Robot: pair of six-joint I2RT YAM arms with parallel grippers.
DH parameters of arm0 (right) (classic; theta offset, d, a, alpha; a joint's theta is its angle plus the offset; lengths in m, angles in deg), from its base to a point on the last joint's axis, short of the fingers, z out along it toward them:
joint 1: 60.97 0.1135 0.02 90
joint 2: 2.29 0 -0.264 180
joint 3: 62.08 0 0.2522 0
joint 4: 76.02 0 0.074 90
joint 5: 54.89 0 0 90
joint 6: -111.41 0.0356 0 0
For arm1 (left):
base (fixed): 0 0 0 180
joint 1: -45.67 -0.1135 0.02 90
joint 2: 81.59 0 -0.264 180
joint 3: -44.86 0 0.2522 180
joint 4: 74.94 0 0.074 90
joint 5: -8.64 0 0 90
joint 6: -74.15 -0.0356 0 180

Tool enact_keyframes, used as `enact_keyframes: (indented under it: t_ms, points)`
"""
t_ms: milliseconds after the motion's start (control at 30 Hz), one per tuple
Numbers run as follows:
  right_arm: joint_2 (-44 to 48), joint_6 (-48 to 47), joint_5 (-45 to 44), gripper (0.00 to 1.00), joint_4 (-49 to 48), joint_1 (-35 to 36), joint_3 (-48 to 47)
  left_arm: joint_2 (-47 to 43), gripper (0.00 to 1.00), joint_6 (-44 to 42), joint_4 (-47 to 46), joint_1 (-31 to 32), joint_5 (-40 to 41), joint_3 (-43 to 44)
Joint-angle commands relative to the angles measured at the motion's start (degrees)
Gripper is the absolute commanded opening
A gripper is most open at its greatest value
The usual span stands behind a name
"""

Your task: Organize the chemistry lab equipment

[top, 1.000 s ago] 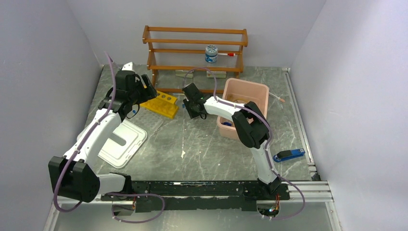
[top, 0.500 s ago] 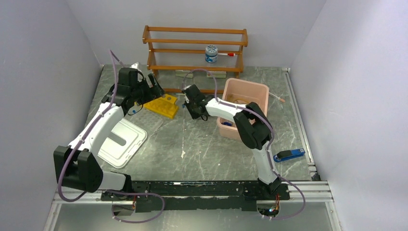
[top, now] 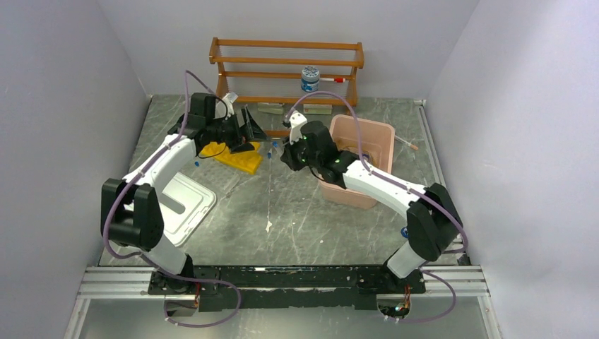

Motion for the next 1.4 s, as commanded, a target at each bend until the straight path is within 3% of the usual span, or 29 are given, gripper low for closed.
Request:
enact_keyframes:
  t_ms: [0, 100, 300, 667, 767, 967, 1033, 1067, 1167, 1200, 1367]
  points:
    - [2.69, -1.86, 4.36, 0.11, -4.09, 0.18, 1.0, 0.84, 0.91, -1.01, -0.74, 1.45, -7.71, 4.06]
    - [3.01, -3.41, 6.45, 0.11, -4.07, 0.22, 0.6, 1.25, 0.87, 2.47, -4.78, 1.63, -11.67, 2.2]
    - [2.25, -4.73, 8.66, 0.11, -3.23, 0.23, -0.68, 3.27, 0.59, 2.0, 0.84, 1.9, -10.58, 3.47]
    - [1.54, -8.29, 10.68, 0.11, -2.95, 0.18, -0.93, 4.57, 0.22, 3.69, -0.14, 2.78, -11.98, 2.71]
    - [1.35, -8.35, 10.84, 0.11, -3.16, 0.21, -0.77, 4.75, 0.16, 3.32, 0.08, 2.95, -12.22, 2.63]
    - [1.6, -8.51, 11.36, 0.11, -3.37, 0.2, -0.26, 4.55, 0.15, 3.16, -0.11, 3.33, -11.35, 2.3]
    - [1.61, -8.31, 11.14, 0.12, -3.28, 0.19, -0.06, 4.17, 0.06, 2.84, -0.37, 3.4, -10.49, 2.27]
    - [1.61, -7.89, 10.82, 0.18, -2.93, 0.19, -0.32, 3.83, 0.05, 2.68, -0.5, 3.4, -9.82, 2.15]
    - [1.52, -6.45, 9.62, 0.56, -1.52, 0.21, -0.78, 2.29, 0.05, 1.35, -0.56, 3.38, -6.41, 1.59]
    - [2.02, -5.51, 8.45, 0.64, -2.2, 0.09, -0.18, 1.52, 0.05, 0.46, 0.07, 3.4, -4.32, 1.47]
    - [4.4, -2.34, 4.88, 0.71, -4.06, -0.07, 2.2, -4.77, 0.05, -5.13, 5.54, 3.67, 14.23, -0.61]
